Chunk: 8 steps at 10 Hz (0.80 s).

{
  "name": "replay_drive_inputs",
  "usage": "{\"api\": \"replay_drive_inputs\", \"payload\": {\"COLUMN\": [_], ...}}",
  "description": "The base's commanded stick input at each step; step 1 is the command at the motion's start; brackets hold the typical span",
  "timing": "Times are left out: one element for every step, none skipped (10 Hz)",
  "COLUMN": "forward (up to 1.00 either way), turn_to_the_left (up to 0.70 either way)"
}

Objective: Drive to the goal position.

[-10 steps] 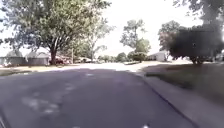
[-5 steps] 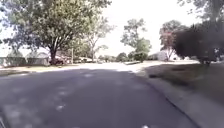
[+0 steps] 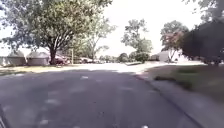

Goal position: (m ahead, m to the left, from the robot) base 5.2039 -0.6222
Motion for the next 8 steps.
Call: {"api": "replay_drive_inputs", "payload": {"forward": [0.70, 0.70, 0.70, 0.70, 0.70, 0.70, 0.70, 0.70], "turn_to_the_left": [0.03, 0.03, 0.03, 0.03, 0.03, 0.03, 0.03, 0.03]}}
